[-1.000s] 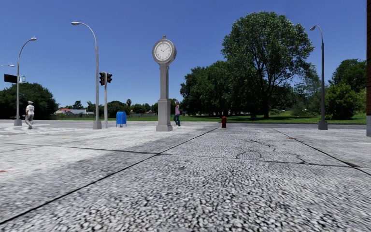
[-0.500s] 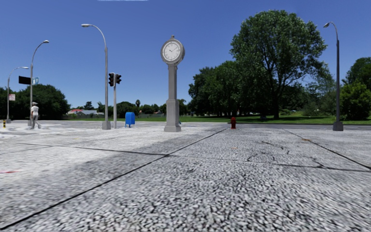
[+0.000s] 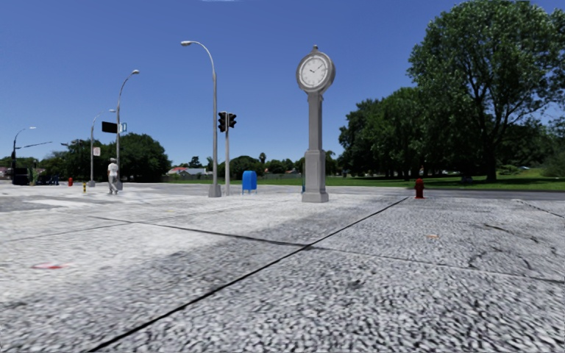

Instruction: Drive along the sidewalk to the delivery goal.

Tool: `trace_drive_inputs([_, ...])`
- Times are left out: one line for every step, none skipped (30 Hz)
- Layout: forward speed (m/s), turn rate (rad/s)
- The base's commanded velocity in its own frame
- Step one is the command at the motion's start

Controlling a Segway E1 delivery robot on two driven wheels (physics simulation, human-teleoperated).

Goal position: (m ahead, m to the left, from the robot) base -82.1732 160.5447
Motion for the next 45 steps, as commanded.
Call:
trace_drive_inputs([1.31,0.55])
trace_drive_inputs([1.31,0.55])
trace_drive_inputs([1.31,0.55])
trace_drive_inputs([1.31,0.55])
trace_drive_inputs([1.32,0.55])
trace_drive_inputs([1.32,0.56])
trace_drive_inputs([1.33,0.56])
trace_drive_inputs([1.33,0.56])
trace_drive_inputs([1.35,0.56])
trace_drive_inputs([1.39,0.56])
trace_drive_inputs([1.47,0.56])
trace_drive_inputs([1.47,0.56])
trace_drive_inputs([1.52,0.56])
trace_drive_inputs([1.55,0.56])
trace_drive_inputs([1.56,0.56])
trace_drive_inputs([1.57,0.58])
trace_drive_inputs([1.57,0.59])
trace_drive_inputs([1.57,0.59])
trace_drive_inputs([1.57,0.59])
trace_drive_inputs([1.58,0.59])
trace_drive_inputs([1.58,0.62])
trace_drive_inputs([1.59,0.66])
trace_drive_inputs([1.59,0.67])
trace_drive_inputs([1.59,0.67])
trace_drive_inputs([1.60,0.68])
trace_drive_inputs([1.60,0.68])
trace_drive_inputs([1.62,0.68])
trace_drive_inputs([1.62,0.68])
trace_drive_inputs([1.63,0.68])
trace_drive_inputs([1.63,0.68])
trace_drive_inputs([1.63,0.68])
trace_drive_inputs([1.63,0.68])
trace_drive_inputs([1.63,0.68])
trace_drive_inputs([1.63,0.68])
trace_drive_inputs([1.63,0.68])
trace_drive_inputs([1.63,0.68])
trace_drive_inputs([1.63,0.68])
trace_drive_inputs([1.64,0.68])
trace_drive_inputs([1.64,0.68])
trace_drive_inputs([1.64,0.68])
trace_drive_inputs([1.64,0.68])
trace_drive_inputs([1.64,0.68])
trace_drive_inputs([1.65,0.68])
trace_drive_inputs([1.65,0.68])
trace_drive_inputs([1.65,0.68])
